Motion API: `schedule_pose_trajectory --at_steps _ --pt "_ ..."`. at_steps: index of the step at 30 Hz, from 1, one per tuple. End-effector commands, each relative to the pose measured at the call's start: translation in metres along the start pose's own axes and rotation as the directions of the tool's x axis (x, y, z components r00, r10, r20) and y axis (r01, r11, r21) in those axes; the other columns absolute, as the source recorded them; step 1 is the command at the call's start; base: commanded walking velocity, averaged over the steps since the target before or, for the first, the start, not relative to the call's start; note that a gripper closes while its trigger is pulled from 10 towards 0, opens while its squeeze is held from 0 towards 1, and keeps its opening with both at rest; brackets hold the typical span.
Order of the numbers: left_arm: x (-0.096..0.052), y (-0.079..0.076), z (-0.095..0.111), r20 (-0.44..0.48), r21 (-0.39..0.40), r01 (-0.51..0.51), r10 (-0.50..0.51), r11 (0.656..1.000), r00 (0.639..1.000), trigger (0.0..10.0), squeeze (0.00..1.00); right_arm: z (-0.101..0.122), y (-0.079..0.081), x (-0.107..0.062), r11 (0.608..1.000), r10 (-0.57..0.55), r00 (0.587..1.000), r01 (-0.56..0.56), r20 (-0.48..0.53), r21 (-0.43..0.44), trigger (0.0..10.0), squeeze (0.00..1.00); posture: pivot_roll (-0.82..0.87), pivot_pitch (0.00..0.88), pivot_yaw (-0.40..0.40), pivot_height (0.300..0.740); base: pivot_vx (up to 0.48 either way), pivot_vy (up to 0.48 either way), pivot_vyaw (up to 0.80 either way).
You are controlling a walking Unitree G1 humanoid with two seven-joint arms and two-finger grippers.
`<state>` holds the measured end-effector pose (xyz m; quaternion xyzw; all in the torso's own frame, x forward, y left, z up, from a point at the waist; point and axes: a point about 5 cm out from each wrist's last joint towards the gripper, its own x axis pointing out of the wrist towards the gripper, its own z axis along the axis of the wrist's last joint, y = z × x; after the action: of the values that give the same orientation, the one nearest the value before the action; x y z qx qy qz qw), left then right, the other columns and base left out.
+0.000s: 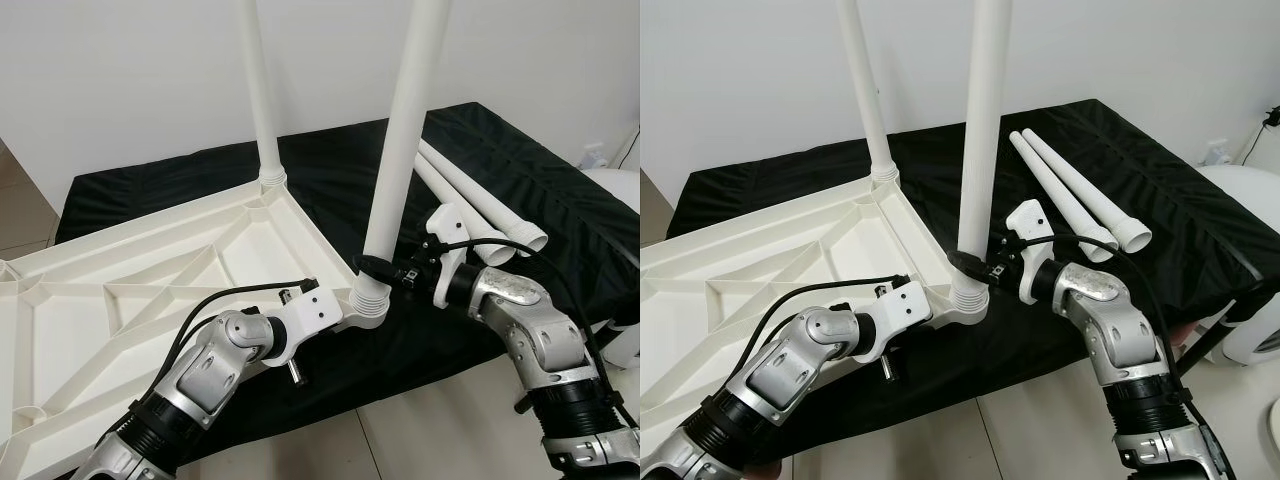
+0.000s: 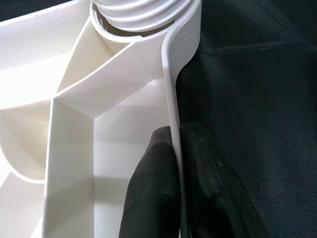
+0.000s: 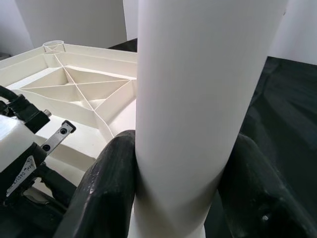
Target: Building children table
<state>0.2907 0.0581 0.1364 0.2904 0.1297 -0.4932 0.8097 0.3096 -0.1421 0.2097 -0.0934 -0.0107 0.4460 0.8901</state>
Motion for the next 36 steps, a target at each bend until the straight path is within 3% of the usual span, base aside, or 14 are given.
schedule_pose_trajectory --at_steps 1,15,25,36 --pt "-0.003 0.010 0.012 0.059 0.056 -0.078 0.075 0.995 0.995 10.0 0.00 -0.001 0.003 0.002 1.000 0.018 1.000 -0.019 -0.025 -0.007 10.0 0.00 -0.13 0.064 0.042 0.740 0.000 0.000 0.00" --pt "-0.004 0.016 0.012 0.059 0.051 -0.105 0.102 0.993 0.993 10.0 0.00 -0.002 0.002 0.007 0.999 -0.001 0.999 -0.001 -0.043 -0.052 10.0 0.00 -0.12 0.069 0.043 0.740 0.000 0.000 0.00" --pt "-0.005 0.016 0.013 0.066 0.047 -0.105 0.102 0.993 0.993 10.0 0.00 -0.012 -0.002 0.007 0.996 -0.078 0.996 0.076 -0.043 -0.035 10.0 0.00 -0.12 0.072 0.044 0.740 0.000 0.000 0.00" --pt "-0.006 0.017 0.014 0.068 0.048 -0.104 0.100 0.993 0.993 10.0 0.00 -0.023 0.005 0.007 0.997 -0.076 0.996 0.076 -0.055 -0.018 10.0 0.00 -0.12 0.070 0.046 0.740 0.000 0.000 0.00"
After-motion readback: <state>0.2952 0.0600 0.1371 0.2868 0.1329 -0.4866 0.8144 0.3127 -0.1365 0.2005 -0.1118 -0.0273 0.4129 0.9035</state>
